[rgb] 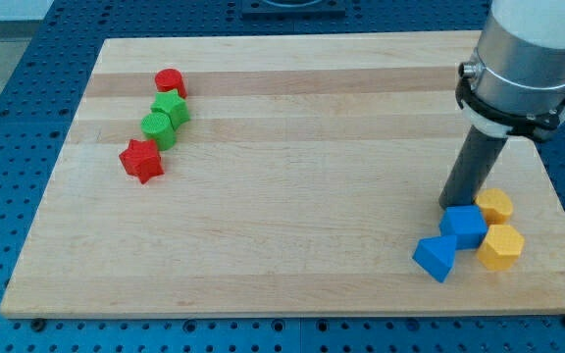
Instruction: Move the blue triangle into blue cube
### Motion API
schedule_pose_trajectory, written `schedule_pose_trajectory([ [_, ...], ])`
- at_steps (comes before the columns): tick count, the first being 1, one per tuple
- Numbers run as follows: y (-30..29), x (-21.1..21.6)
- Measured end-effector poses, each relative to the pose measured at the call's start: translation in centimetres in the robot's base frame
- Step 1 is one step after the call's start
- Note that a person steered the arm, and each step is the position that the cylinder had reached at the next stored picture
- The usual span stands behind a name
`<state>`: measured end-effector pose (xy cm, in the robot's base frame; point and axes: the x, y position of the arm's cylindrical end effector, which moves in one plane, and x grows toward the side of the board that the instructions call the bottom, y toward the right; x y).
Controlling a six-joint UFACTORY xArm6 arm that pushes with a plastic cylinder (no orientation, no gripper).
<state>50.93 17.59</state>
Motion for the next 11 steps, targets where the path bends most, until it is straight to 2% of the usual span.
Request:
schedule_pose_trajectory([
  [2,-0.5,-1.4],
  [3,-3.5,-1.9],
  [4,-6.5,1.5],
  [5,-8.4,1.8],
  [6,-9.6,6.2],
  [11,-7.8,7.6],
])
